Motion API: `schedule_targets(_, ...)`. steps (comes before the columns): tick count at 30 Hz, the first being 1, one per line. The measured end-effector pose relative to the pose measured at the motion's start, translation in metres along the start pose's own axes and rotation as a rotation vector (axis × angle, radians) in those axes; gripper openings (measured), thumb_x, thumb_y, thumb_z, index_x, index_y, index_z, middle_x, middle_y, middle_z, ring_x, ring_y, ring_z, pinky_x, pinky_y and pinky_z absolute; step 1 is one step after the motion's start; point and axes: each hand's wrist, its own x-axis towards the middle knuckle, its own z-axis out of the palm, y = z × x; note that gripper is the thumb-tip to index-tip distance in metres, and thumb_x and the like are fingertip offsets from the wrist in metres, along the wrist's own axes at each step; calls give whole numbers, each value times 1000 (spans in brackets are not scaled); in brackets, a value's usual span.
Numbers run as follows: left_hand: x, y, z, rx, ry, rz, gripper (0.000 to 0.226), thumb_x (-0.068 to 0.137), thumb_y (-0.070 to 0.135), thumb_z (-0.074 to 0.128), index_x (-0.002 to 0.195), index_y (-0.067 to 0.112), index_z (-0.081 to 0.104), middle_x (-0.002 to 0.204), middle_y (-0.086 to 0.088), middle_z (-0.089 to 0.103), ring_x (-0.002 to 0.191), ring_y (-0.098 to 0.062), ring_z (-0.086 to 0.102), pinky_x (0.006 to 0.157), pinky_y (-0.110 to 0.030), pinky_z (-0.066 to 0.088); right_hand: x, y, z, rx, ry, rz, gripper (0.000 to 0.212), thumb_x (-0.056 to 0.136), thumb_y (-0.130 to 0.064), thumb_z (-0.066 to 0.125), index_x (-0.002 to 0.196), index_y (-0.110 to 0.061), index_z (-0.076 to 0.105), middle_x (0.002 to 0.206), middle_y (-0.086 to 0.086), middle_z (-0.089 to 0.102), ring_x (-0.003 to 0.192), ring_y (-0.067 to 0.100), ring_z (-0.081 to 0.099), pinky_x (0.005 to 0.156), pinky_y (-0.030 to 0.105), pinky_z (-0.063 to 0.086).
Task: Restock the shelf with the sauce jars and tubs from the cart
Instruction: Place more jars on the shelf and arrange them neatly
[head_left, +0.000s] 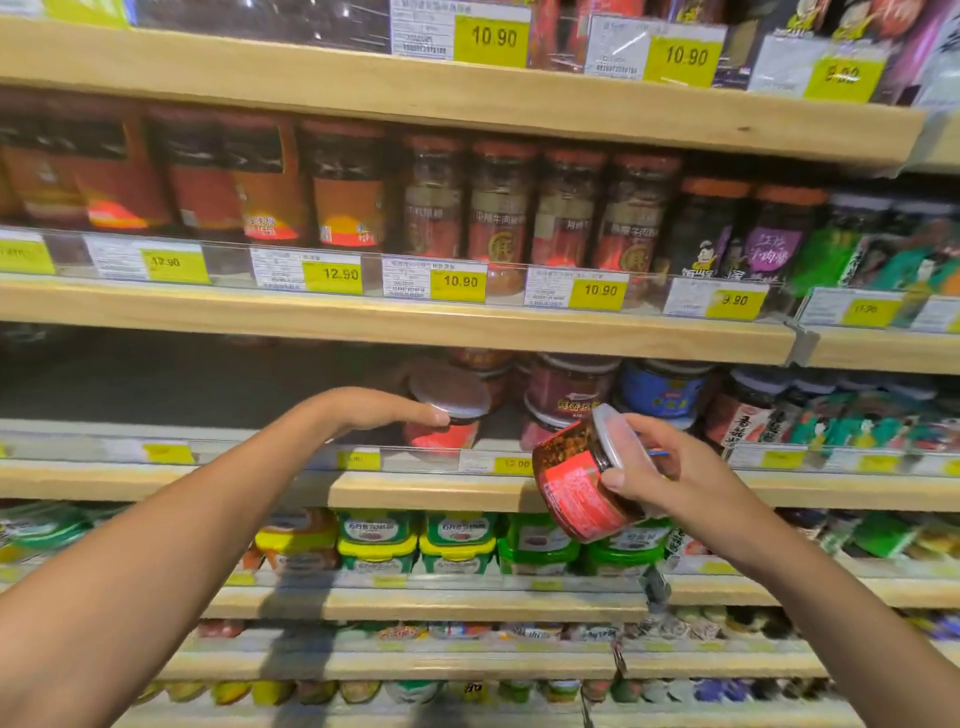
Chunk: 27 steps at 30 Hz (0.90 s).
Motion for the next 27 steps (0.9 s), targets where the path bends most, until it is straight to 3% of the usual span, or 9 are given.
schedule_targets(2,-1,1,-1,16,-71,19,45,88,54,67,126,32,55,136,17,53,127,-8,48,90,-11,36,0,1,2,-3,17,8,78,52,-65,78,125,-46,58,118,-15,66,108,9,65,92,39,55)
schedule_targets(5,1,3,-7,66,-127,18,94,62,79,73,140,32,49,158,9,37,141,-12,36,118,-30,24,1,0,5,-3,37,14,75,53,-64,77,123,-45,59,116,-14,67,106,8,66,94,42,55)
schedule_targets(7,0,5,-8,53,-155,18,100,65,81,71,147,31,45,161,10,32,144,-10,33,121,-34,17,2,0,5,-14,40,12,75,54,-66,78,124,-47,58,117,-14,67,107,8,65,95,44,54)
schedule_targets(13,5,15,7,54,-64,28,51,95,56,56,139,29,51,131,10,60,117,-9,57,103,-23,30,0,-3,4,-28,48,-3,76,57,-64,78,127,-45,57,119,-14,67,107,7,66,95,44,54)
schedule_targets(15,7,16,9,33,-97,41,51,99,48,53,145,25,48,136,9,59,115,-2,53,108,-22,29,-1,-4,4,-21,42,7,78,56,-65,78,128,-45,56,121,-14,67,107,7,66,94,45,55)
schedule_targets(19,7,18,17,-146,-54,137,46,104,31,50,149,22,44,147,9,50,119,-1,52,100,-11,37,-2,-7,2,-48,48,11,81,56,-68,78,130,-47,54,123,-16,65,110,7,64,95,45,54)
schedule_targets(23,13,15,25,-293,8,202,27,104,23,53,131,26,54,138,4,58,100,2,60,69,-3,49,-4,-11,3,-63,44,7,78,57,-65,78,130,-48,54,123,-18,65,110,5,64,95,44,55)
schedule_targets(25,14,16,27,-359,51,210,19,105,19,51,122,28,53,131,2,63,95,3,60,68,-4,50,-3,-12,4,-77,42,15,80,56,-68,78,130,-50,53,124,-19,64,110,5,64,94,44,55)
schedule_targets(27,9,16,30,-371,97,214,22,107,21,48,127,24,54,132,1,63,98,-1,61,74,-7,51,-2,-15,6,-104,33,15,82,54,-73,78,129,-53,52,124,-20,64,111,6,64,93,43,55)
